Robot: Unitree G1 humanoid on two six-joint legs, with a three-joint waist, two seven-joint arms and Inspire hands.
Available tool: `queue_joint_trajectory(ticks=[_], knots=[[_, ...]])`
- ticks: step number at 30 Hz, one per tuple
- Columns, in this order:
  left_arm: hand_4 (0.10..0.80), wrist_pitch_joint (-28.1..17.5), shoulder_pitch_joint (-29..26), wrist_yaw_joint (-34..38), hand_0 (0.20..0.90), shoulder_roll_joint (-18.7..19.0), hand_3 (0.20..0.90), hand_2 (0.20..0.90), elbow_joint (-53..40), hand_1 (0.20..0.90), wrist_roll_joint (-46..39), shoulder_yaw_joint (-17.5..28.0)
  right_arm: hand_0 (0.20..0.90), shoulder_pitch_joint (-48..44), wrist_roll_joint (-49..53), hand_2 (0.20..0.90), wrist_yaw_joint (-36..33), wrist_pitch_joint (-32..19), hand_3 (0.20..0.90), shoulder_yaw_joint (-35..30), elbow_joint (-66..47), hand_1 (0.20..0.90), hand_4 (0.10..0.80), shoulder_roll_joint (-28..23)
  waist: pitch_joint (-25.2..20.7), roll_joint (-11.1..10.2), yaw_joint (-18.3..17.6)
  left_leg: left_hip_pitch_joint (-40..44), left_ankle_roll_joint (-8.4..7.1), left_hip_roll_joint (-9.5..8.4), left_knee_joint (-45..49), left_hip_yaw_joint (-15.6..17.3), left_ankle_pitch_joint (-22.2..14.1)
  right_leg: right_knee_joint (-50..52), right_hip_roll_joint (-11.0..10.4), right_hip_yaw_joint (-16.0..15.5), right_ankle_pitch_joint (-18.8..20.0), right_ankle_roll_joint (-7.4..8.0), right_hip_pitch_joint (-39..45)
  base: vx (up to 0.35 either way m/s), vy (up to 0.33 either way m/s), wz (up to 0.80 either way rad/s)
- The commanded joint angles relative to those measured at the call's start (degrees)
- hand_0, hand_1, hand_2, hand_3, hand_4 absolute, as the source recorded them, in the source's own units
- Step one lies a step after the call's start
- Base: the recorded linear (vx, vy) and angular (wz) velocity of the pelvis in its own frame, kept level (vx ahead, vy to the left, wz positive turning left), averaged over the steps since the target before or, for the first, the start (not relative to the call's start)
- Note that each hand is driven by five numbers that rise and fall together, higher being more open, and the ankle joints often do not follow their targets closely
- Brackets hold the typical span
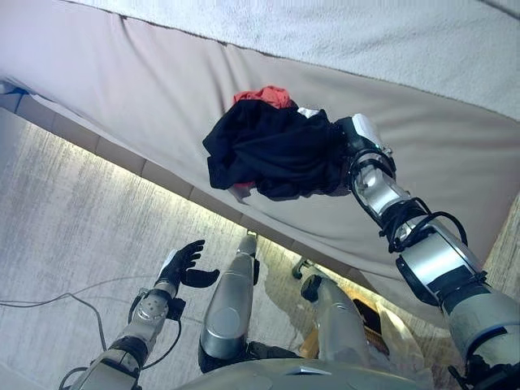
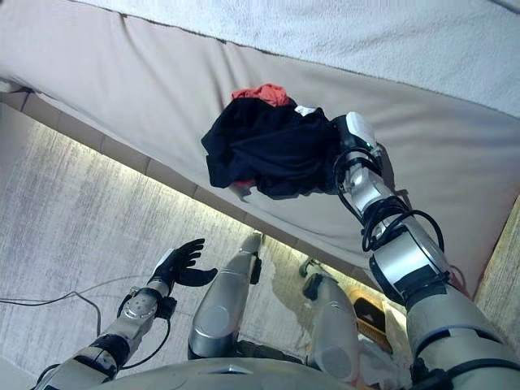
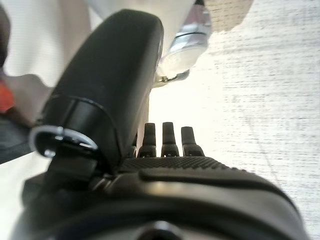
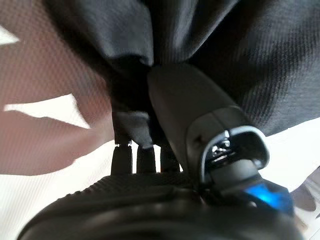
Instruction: Pick up the clothes from the bed and place them into the basket
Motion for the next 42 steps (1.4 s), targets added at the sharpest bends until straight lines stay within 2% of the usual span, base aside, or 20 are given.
queue_joint_trajectory(ticks=[1,7,9,16,28,32,33,34,35,36,37,38,39,42], knots=[[0.800,-0.81,4.44,0.24,0.900,2.52,0.900,0.900,-0.86,0.900,0.99,-2.08,0.300,0.12,5.69,0.300,-4.29,-3.87,0.200,-2.89,-4.61,0.300,0.100,-5.24,-6.58,-3.12,-0.31,3.38,0.99,-0.66,-1.24,6.81,-5.71,-9.72,0.71,1.43,4.98,2.99,6.71,0.109,0.009,-0.09],[0.800,1.08,7.30,0.65,0.900,0.71,0.900,0.900,0.53,0.900,2.78,-0.18,0.300,9.86,9.47,0.300,-4.53,-3.78,0.200,-7.63,-17.44,0.300,0.100,-7.96,-11.59,-4.92,-3.52,8.78,1.07,-0.17,-3.57,8.30,-6.40,-12.66,1.49,2.93,5.40,3.41,11.08,0.112,0.040,-0.03],[0.800,3.06,8.15,1.06,0.900,-0.60,0.900,0.900,0.64,0.900,4.12,0.88,0.300,16.00,10.64,0.300,-6.77,-3.00,0.200,-9.74,-26.68,0.300,0.100,-8.04,-14.44,-5.81,-5.82,11.12,1.15,0.07,-4.31,8.92,-6.63,-14.09,1.66,3.99,6.17,3.58,12.83,0.156,0.031,-0.05],[0.800,4.62,11.62,1.29,0.900,-4.73,0.900,0.900,0.55,0.900,7.15,4.09,0.300,32.91,6.32,0.300,-9.36,-8.98,0.200,-22.01,-47.71,0.300,0.100,-6.55,-20.65,-6.00,-11.02,17.87,2.08,0.20,-4.31,11.20,-9.00,-14.55,1.98,7.15,5.36,3.23,17.37,0.144,0.035,-0.16],[0.800,4.58,12.31,1.38,0.900,-6.41,0.900,0.900,2.22,0.900,9.90,4.58,0.300,38.56,12.78,0.300,-11.91,-13.26,0.200,-35.65,-62.61,0.300,0.100,-7.22,-23.76,-5.83,-15.37,23.54,2.11,1.16,-4.31,12.67,-10.70,-15.34,3.10,10.23,4.28,2.66,21.42,0.034,-0.034,-0.22],[0.800,4.47,11.88,1.62,0.900,-6.66,0.900,0.900,3.17,0.900,9.81,4.52,0.300,38.58,15.35,0.300,-13.03,-13.89,0.200,-38.91,-66.04,0.300,0.100,-8.20,-24.14,-6.04,-16.62,24.43,1.56,1.73,-2.88,13.14,-10.86,-15.10,3.53,11.52,3.97,2.09,21.62,-0.001,-0.012,-0.16],[0.800,4.43,11.87,1.46,0.900,-6.81,0.900,0.900,3.25,0.900,9.75,4.63,0.300,38.54,15.62,0.300,-13.44,-13.92,0.200,-39.55,-66.44,0.300,0.100,-8.65,-23.95,-6.34,-16.72,23.92,1.09,1.85,-0.03,12.94,-11.35,-15.06,3.31,11.79,4.20,1.80,21.70,0.014,0.014,-0.22],[0.800,4.32,11.97,1.44,0.900,-7.07,0.900,0.900,3.21,0.900,9.31,4.57,0.300,38.31,15.58,0.300,-14.31,-13.96,0.200,-39.83,-66.82,0.300,0.100,-8.99,-23.46,-6.61,-16.01,22.59,0.99,1.11,3.21,9.09,-13.03,-14.92,3.13,13.01,4.23,1.61,22.04,0.011,0.041,-0.29],[0.800,4.14,12.24,1.95,0.900,-7.44,0.900,0.900,2.96,0.900,7.78,4.36,0.300,37.38,15.24,0.300,-15.44,-14.17,0.200,-39.16,-66.51,0.300,0.100,-8.88,-23.24,-6.85,-14.67,20.86,2.05,-1.49,4.49,1.74,-14.26,-14.78,3.01,15.50,4.64,1.56,21.51,-0.007,0.057,-0.51],[0.800,4.06,12.50,2.68,0.900,-7.69,0.900,0.900,2.75,0.900,6.14,4.26,0.300,36.21,15.59,0.300,-15.63,-14.58,0.200,-37.96,-65.78,0.300,0.100,-8.52,-23.06,-6.73,-13.61,20.21,3.01,-3.42,3.54,-3.94,-13.87,-14.85,3.39,17.89,5.14,1.58,20.98,-0.026,0.053,-0.98],[0.800,3.93,12.72,3.04,0.900,-7.84,0.900,0.900,2.56,0.900,5.14,4.12,0.300,35.19,15.59,0.300,-16.20,-14.60,0.200,-36.99,-65.23,0.300,0.100,-8.12,-23.31,-6.62,-12.97,19.68,3.68,-4.80,2.67,-7.67,-13.50,-15.03,3.69,19.55,5.47,1.69,20.39,-0.044,0.051,-1.21],[0.800,3.48,13.01,3.24,0.900,-8.08,0.900,0.900,2.27,0.900,3.99,3.99,0.300,33.25,14.67,0.300,-18.25,-14.08,0.200,-35.12,-63.96,0.300,0.100,-7.08,-23.43,-6.29,-11.97,19.47,5.08,-7.07,1.79,-12.20,-13.48,-15.24,4.11,22.53,5.94,2.02,19.72,-0.042,0.058,-1.43],[0.800,3.30,12.94,3.20,0.900,-8.12,0.900,0.900,2.39,0.900,4.03,4.02,0.300,32.61,14.24,0.300,-19.62,-13.69,0.200,-34.35,-63.01,0.300,0.100,-6.61,-23.34,-6.02,-11.89,19.46,5.62,-7.24,1.82,-11.58,-13.69,-15.13,3.89,23.57,6.34,2.43,19.24,-0.059,0.099,-1.65],[0.800,2.80,12.59,2.64,0.900,-7.33,0.900,0.900,3.08,0.900,6.23,3.14,0.300,34.32,12.04,0.300,-23.79,-12.23,0.200,-35.20,-61.98,0.300,0.100,-5.91,-23.42,-5.40,-13.01,20.46,5.98,-6.72,-0.26,-8.72,-13.60,-15.16,2.18,23.58,7.97,4.28,17.54,-0.072,0.144,-1.56]])
